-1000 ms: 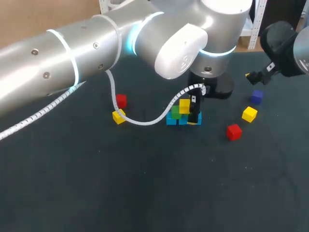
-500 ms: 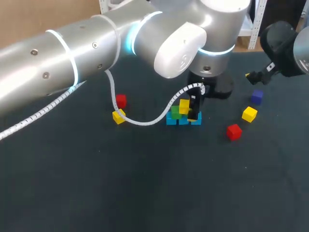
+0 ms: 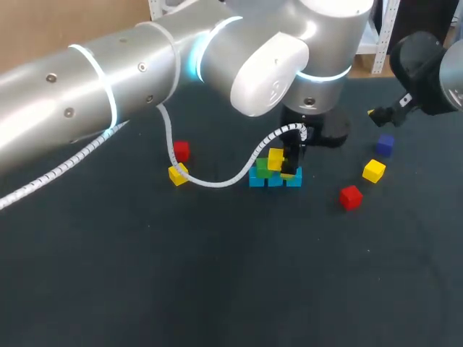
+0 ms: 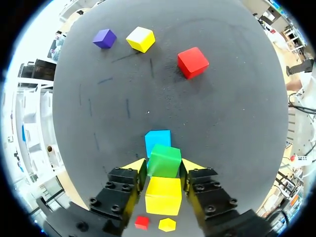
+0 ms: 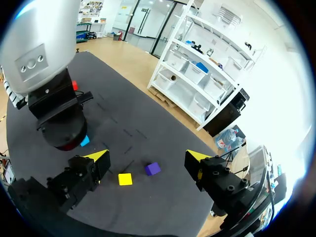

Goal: Place the blue cubes, place green cubes on the blue cubes, place the yellow cubes on the green cubes, then place the red cubes on the yellow cubes, and place purple cube on the red cubes.

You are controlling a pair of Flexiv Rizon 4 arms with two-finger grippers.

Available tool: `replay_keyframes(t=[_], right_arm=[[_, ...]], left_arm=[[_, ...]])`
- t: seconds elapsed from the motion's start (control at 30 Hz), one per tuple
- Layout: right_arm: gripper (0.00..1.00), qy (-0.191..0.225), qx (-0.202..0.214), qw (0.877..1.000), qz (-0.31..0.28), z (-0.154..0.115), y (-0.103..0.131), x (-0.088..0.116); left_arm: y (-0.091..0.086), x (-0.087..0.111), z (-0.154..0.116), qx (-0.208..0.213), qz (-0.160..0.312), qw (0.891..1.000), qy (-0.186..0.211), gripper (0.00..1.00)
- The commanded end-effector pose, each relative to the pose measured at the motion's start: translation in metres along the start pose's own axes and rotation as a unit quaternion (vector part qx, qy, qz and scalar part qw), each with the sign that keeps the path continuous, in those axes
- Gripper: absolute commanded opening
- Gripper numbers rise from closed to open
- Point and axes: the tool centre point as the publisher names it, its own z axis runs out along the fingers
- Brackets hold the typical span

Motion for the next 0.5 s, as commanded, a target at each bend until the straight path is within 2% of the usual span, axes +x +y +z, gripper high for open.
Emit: replay_keyframes(t=[0.03,0.27,0.5], right_arm=[[1.00,-0.005,0.004,1.000,0.001,0.0004,0.0015,0.0024],[1.00,-0.005,0.004,1.000,0.001,0.0004,0.0015,0.0024],[1.00,-0.005,0.004,1.000,0.001,0.0004,0.0015,0.0024]], left_arm=[[0.0036,-0.0015,0.0006,0.003,0.000,1.000,0.003,0.47],[0.0045,-0.0015,0.0006,0.000,-0.003,1.000,0.006,0.45],[0.0060,-0.0013,0.0005,-0.004,-0.009,1.000,0.005,0.33]])
